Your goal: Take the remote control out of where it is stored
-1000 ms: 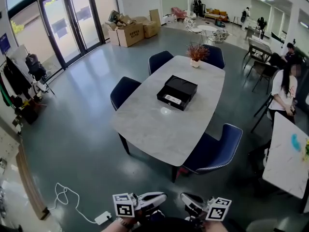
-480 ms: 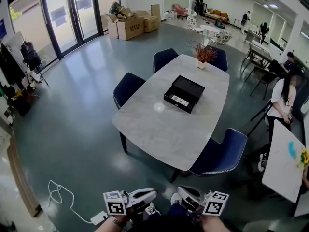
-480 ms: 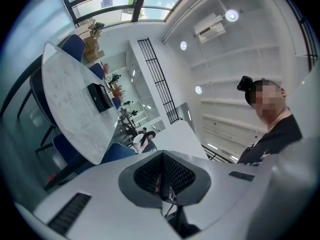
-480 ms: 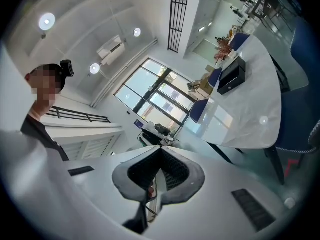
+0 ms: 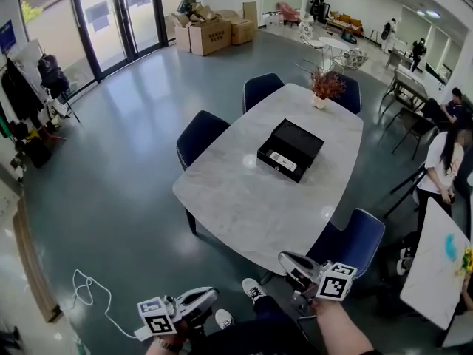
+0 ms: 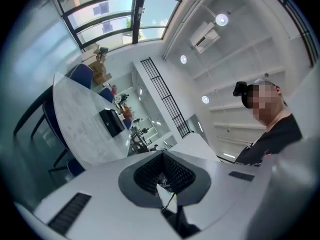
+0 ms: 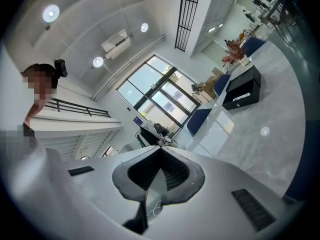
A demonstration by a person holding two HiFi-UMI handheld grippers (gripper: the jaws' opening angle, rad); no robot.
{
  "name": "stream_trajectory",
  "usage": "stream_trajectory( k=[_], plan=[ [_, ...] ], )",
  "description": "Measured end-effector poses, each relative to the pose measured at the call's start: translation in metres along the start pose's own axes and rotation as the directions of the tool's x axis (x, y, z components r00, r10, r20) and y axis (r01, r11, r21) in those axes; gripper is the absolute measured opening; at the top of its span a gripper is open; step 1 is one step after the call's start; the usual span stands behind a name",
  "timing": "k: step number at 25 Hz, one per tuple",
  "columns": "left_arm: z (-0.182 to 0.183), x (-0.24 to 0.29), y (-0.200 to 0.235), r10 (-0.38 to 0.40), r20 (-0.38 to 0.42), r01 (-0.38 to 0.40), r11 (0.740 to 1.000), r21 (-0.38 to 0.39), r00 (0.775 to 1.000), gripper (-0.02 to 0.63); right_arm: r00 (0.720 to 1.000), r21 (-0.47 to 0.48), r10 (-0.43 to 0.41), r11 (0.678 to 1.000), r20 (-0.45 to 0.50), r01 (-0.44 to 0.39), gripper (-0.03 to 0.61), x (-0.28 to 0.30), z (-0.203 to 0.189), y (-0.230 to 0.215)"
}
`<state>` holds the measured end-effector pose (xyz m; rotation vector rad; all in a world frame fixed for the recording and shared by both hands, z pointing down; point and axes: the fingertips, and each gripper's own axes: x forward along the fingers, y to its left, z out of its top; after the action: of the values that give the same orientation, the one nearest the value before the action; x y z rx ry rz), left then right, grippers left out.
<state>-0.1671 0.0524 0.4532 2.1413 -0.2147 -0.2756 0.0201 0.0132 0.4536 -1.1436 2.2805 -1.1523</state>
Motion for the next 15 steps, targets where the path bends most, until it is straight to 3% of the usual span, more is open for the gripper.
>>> stream_trajectory(
  k=[7, 15],
  plan=[
    [0.027, 0.015, 0.021, 0.094, 0.104, -0.094, 0.996, -0.005, 0.99, 0.006, 0.997, -0.081, -0.06, 0.995, -0.046, 0.056, 0.011, 0.04, 0.087, -0.082],
    [0.031, 0.034, 0.05, 0.197, 0.147, -0.19, 0.98, -0.054, 0.969, 0.006, 0.977, -0.2, -0.186, 0.966, -0.102, 0.163, 0.011, 0.07, 0.172, -0.189]
  ],
)
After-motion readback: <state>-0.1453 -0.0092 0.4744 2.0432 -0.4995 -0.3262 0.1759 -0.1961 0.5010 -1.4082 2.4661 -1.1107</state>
